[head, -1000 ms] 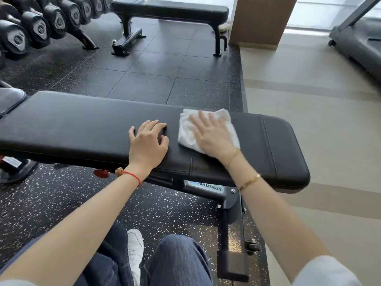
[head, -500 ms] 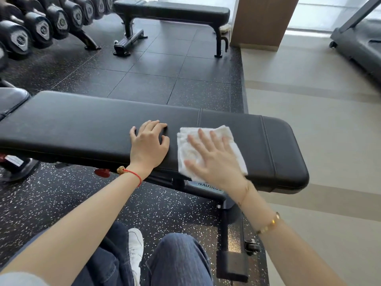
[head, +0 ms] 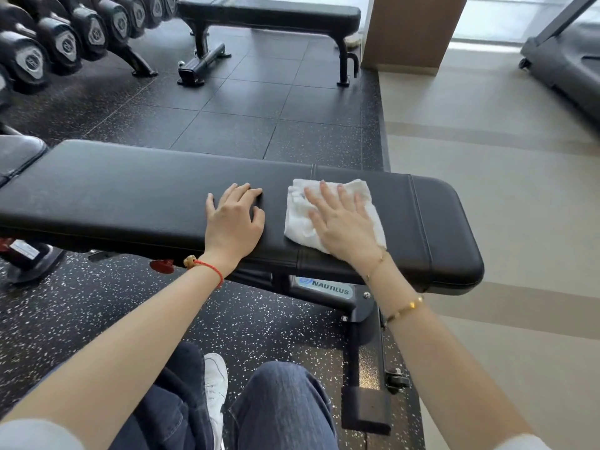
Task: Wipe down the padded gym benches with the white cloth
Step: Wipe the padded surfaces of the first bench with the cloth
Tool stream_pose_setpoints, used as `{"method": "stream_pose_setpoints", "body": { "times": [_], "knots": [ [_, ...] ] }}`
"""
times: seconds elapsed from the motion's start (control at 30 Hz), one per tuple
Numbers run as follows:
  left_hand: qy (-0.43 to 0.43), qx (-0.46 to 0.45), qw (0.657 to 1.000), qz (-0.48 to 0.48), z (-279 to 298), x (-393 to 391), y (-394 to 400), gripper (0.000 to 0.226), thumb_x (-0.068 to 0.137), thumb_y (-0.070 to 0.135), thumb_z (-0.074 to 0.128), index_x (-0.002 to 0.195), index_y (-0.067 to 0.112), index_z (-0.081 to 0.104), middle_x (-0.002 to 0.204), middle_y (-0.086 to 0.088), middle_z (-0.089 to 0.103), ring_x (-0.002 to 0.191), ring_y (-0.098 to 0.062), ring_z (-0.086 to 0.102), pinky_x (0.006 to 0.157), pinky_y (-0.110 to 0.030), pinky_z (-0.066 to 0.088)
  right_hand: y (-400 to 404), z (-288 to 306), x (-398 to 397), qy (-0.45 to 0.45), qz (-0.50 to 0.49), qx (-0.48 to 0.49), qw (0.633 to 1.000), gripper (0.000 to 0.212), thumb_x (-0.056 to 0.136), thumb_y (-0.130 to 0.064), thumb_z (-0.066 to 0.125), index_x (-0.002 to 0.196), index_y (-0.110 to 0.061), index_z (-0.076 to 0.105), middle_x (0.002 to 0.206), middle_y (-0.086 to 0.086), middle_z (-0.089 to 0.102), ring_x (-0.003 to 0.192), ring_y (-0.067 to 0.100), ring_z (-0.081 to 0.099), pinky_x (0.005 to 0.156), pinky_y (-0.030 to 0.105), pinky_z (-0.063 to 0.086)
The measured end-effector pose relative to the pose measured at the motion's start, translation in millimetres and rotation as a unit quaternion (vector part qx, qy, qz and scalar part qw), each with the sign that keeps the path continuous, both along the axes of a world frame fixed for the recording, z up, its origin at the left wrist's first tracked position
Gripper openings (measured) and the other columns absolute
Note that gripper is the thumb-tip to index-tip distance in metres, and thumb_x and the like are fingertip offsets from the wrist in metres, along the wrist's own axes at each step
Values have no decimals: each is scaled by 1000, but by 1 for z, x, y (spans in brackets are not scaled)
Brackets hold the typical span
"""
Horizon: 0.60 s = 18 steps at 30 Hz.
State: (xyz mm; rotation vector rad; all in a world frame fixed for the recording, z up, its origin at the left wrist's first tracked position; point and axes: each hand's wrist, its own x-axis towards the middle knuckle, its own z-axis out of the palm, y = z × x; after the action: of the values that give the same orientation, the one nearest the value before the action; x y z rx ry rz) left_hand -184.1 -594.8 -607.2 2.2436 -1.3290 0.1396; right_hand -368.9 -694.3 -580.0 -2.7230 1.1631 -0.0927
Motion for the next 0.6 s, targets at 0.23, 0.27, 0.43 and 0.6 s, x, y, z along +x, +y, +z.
{"method": "stream_pose_setpoints", "body": {
  "times": [0.23,0.27,0.43,0.6],
  "knots": [
    [-4,6,1000,-3,-1,1,0,42,94,22,48,135,23,56,148,-1,48,144,-19,34,120,-55,14,-11,-7,-25,4,3,-30,1000,50,107,-40,16,157,-40,12,166,-8,7,153,24,4,123,49,-1],
    [-4,5,1000,-3,-1,0,0,42,94,22,48,135,23,56,148,-1,49,144,-19,34,120,-55,14,-29,-5,-20,8,-38,-29,999,50,107,-38,17,157,-38,13,166,-6,7,153,25,4,122,50,-1],
    [-4,-17,1000,7,2,1,-2,37,90,22,51,126,24,61,139,1,56,137,-18,42,117,-56,18,-64,5,37,21,-89,14,996,51,107,-39,15,157,-35,10,167,-2,2,153,30,-2,121,55,-5],
    [-8,-19,1000,-3,2,5,0,37,90,25,53,125,25,62,138,2,57,135,-16,44,115,-52,19,-7,-3,39,12,49,-14,999,51,106,-41,18,156,-40,10,167,-6,2,153,28,-4,121,52,-8]
  ]
}}
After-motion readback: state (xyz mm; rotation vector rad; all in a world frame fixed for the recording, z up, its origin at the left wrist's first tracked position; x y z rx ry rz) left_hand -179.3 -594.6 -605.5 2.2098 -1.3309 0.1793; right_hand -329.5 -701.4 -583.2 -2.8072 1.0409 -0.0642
